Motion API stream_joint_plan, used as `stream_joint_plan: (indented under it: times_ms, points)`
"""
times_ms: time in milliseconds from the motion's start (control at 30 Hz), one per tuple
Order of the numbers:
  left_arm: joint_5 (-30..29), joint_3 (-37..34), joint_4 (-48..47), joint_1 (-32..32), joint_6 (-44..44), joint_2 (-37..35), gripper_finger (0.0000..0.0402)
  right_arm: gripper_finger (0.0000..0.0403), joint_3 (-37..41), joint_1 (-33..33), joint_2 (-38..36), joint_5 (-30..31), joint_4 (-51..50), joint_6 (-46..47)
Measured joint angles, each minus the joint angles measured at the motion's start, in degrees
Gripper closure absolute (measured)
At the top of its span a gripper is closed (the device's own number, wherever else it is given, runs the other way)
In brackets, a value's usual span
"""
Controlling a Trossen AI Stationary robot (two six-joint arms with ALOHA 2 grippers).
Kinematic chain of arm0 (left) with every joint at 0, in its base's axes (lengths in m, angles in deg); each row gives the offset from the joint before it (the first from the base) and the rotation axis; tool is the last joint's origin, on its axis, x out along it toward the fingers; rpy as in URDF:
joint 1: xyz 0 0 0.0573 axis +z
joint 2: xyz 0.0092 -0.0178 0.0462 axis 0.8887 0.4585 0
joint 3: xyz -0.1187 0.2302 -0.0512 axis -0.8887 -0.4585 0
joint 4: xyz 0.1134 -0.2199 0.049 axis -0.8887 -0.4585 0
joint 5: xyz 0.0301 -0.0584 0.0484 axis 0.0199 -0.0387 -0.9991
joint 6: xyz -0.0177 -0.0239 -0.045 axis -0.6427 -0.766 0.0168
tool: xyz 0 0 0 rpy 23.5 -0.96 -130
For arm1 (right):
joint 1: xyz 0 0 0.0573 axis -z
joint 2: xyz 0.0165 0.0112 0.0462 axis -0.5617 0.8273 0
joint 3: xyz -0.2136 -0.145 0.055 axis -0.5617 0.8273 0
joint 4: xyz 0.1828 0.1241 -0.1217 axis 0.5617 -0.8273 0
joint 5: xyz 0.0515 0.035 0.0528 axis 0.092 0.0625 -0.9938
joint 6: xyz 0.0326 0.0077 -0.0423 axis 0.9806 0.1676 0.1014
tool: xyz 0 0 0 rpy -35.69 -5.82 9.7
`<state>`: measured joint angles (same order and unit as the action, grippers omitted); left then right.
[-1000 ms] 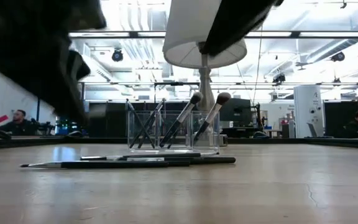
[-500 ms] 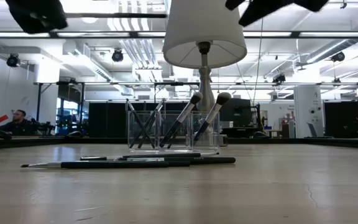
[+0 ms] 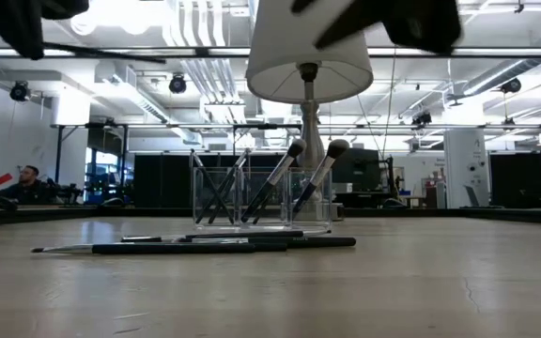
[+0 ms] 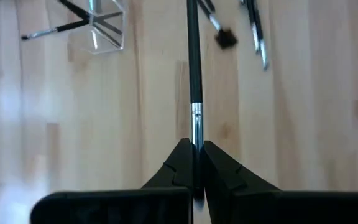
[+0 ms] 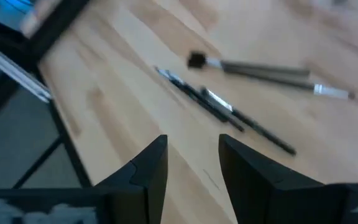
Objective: Put items in baskets/containers
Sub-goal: Put the eyeshadow brush into the transparent organizer
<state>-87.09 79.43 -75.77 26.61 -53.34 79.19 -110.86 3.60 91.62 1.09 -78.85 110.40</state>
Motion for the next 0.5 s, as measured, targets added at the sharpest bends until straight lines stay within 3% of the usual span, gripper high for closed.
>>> stream_joint_plan:
  times_ms: [100, 200, 500]
  points:
    - [-0.4, 0.8, -2.7, -1.4, 6.3, 3.2, 0.039, 0.0273, -1.3, 2.2, -1.7, 2.4, 0.5, -4.8]
    - [-5.9, 1.1, -7.4, -2.8, 12.7, 7.3, 0.039, 0.0279, -1.9, 4.6, -3.6, 6.6, -0.1, -8.7]
    - [-38.8, 3.5, -19.1, -1.7, 28.4, 16.6, 0.0389, 0.0291, -1.8, 7.9, -8.0, 8.1, -10.5, -11.5]
